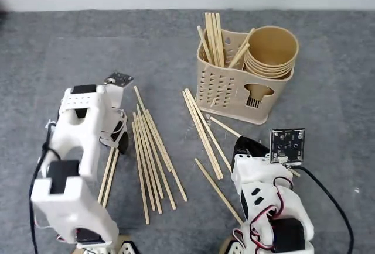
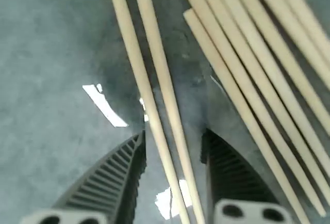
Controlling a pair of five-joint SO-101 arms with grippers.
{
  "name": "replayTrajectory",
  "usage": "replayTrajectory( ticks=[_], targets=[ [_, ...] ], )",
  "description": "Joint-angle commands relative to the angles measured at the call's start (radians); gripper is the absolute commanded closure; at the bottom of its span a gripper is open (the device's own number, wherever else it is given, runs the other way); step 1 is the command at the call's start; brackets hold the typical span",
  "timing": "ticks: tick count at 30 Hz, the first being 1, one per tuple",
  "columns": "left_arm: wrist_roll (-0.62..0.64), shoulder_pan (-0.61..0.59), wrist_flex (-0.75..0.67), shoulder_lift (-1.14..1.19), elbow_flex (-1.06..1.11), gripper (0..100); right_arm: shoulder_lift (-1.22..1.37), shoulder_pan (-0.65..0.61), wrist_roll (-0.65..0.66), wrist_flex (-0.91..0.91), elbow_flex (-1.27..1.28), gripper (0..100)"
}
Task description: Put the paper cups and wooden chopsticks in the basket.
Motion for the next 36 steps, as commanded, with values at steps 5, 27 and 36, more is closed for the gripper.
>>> replayTrajectory(
  ticks=[5,27,36],
  targets=[
    [0.000,0.002,0.060,0.163,-0.194,89,-0.002,0.008,-0.009,-0.012,-0.006,98.7],
    [0.002,0.061,0.213,-0.064,-0.225,99,-0.002,0.010,-0.008,-0.021,-0.012,98.7],
    [-0.006,0.057,0.221,-0.106,-0.214,99,-0.002,0.008,-0.008,-0.021,-0.012,98.7]
  ],
)
